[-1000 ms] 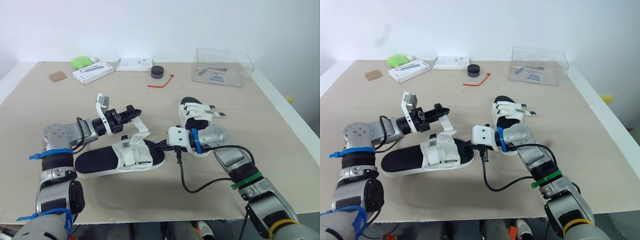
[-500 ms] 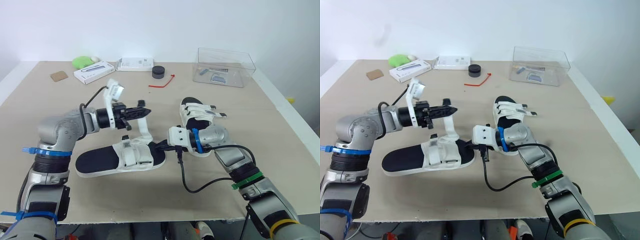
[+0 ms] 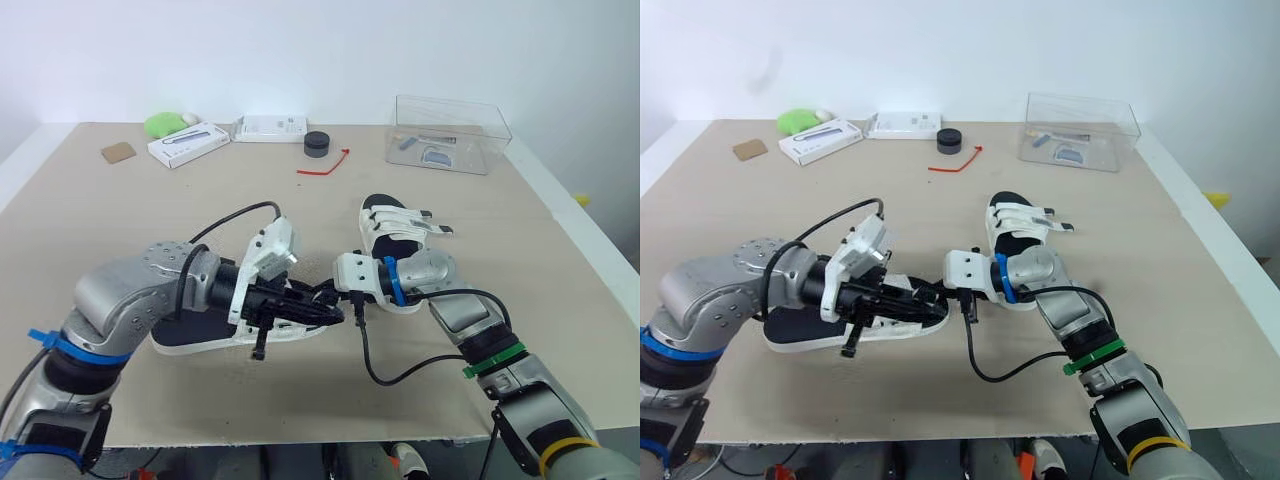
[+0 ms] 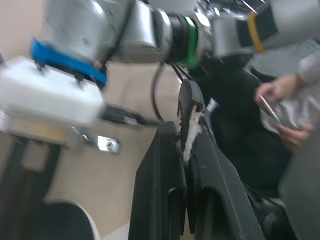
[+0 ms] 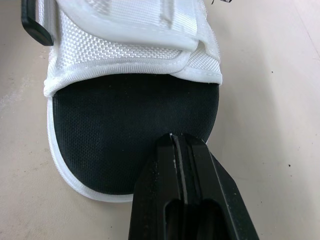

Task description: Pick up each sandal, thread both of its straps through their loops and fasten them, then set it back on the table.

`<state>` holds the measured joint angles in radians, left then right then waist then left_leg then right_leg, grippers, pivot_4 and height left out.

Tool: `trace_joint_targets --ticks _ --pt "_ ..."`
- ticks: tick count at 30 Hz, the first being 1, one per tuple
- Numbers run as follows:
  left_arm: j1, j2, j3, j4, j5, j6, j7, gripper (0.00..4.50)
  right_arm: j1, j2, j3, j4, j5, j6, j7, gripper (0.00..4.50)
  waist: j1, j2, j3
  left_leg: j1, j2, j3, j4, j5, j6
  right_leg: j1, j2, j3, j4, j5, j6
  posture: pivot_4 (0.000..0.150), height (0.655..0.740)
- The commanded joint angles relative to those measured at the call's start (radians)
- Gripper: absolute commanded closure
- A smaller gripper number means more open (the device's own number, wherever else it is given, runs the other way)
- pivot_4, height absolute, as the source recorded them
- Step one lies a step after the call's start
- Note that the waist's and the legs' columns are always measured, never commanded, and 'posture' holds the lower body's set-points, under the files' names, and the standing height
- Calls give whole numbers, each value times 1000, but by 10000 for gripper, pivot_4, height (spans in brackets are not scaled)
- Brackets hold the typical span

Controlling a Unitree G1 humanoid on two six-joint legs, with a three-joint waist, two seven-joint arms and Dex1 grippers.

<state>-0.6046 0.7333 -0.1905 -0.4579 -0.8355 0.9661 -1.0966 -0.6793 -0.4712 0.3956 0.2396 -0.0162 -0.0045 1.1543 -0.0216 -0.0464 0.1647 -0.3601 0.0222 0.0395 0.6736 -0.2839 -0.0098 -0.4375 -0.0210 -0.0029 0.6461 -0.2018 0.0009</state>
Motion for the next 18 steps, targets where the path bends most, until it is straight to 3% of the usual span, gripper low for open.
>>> trace_joint_targets --ticks 1,4,5,8,11,13,18 --pt "2 38 -26 -33 38 -61 -77 44347 8 -10 20 39 -37 8 6 45000 1 0 0 0 0 0 0 0 0 0 0 0 0 0 0 1500 7400" --pt "5 73 -84 -24 129 -139 -127 44347 -11 2 24 60 -39 -2 8 45000 1 0 0 0 0 0 0 0 0 0 0 0 0 0 0 1500 7400" --pt "9 67 -96 -19 153 -161 -125 41903 -16 5 25 66 -40 -5 8 45000 0 0 0 0 0 0 0 0 0 0 0 0 0 0 0 1500 7400" --pt "19 61 -111 -30 167 -179 -132 31930 -16 9 29 73 -41 -14 10 45000 0 0 0 0 0 0 0 0 0 0 2 0 0 0 -1 1500 7400" --pt "12 81 -88 -49 127 -144 -152 18344 -14 8 32 73 -38 -19 13 45000 0 0 0 0 1 0 0 0 0 0 4 0 0 0 -1 1500 7400" --pt "3 122 -52 -53 80 -104 -186 13727 -14 7 33 75 -38 -22 13 45000 0 0 0 0 2 0 0 0 0 0 4 0 0 0 -1 1500 7400" --pt "-32 211 82 2 -99 41 -238 13727 -17 10 36 82 -38 -29 15 45000 -1 0 0 0 4 0 0 0 0 -1 6 -1 0 -1 -3 1500 7400"
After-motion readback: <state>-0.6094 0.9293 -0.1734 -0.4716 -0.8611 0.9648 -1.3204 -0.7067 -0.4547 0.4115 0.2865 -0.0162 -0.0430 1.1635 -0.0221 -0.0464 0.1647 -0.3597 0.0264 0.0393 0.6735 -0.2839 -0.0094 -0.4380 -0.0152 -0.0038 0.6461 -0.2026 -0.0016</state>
